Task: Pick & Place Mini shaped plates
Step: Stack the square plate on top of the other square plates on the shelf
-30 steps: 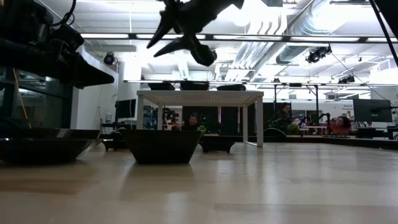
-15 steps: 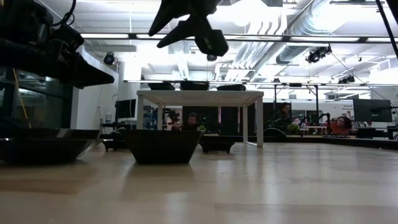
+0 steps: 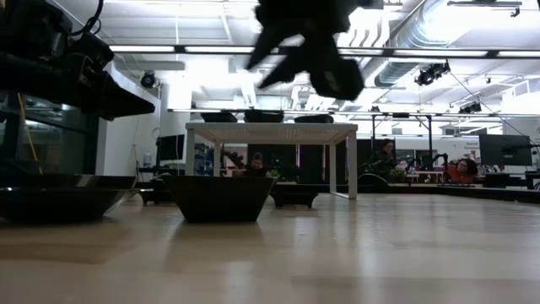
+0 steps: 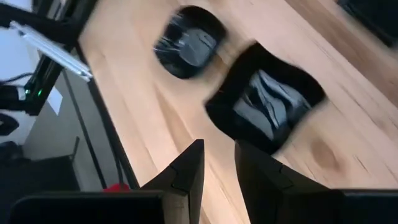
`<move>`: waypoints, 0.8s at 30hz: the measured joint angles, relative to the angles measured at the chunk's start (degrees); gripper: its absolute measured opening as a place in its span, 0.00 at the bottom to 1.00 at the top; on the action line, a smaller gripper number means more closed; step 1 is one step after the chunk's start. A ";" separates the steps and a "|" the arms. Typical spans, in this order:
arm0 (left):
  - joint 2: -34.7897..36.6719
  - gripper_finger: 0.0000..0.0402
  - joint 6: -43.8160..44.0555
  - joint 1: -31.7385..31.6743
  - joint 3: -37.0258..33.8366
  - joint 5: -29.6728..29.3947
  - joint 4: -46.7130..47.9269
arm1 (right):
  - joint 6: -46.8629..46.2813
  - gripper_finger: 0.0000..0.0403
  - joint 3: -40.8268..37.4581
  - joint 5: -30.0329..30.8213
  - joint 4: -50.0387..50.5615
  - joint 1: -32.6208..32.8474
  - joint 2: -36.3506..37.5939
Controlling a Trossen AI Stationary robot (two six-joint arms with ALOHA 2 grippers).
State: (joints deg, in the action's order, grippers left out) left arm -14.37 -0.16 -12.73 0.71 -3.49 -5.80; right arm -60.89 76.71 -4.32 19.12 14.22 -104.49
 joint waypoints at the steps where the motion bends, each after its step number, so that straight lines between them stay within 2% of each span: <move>1: 0.00 0.18 0.00 0.02 0.00 0.02 0.00 | -1.58 0.21 -1.72 0.01 -0.36 0.18 0.94; 8: 0.00 0.18 0.00 0.02 0.00 0.02 0.00 | -10.69 0.21 -11.91 3.00 -1.04 1.98 6.73; 24: 0.00 0.18 0.00 0.02 0.00 0.02 -0.02 | -26.32 0.21 -21.08 1.57 -0.97 2.64 8.24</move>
State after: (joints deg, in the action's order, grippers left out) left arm -14.37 -0.16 -12.71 0.71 -3.47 -5.82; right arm -87.21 55.63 -2.74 18.15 16.86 -96.25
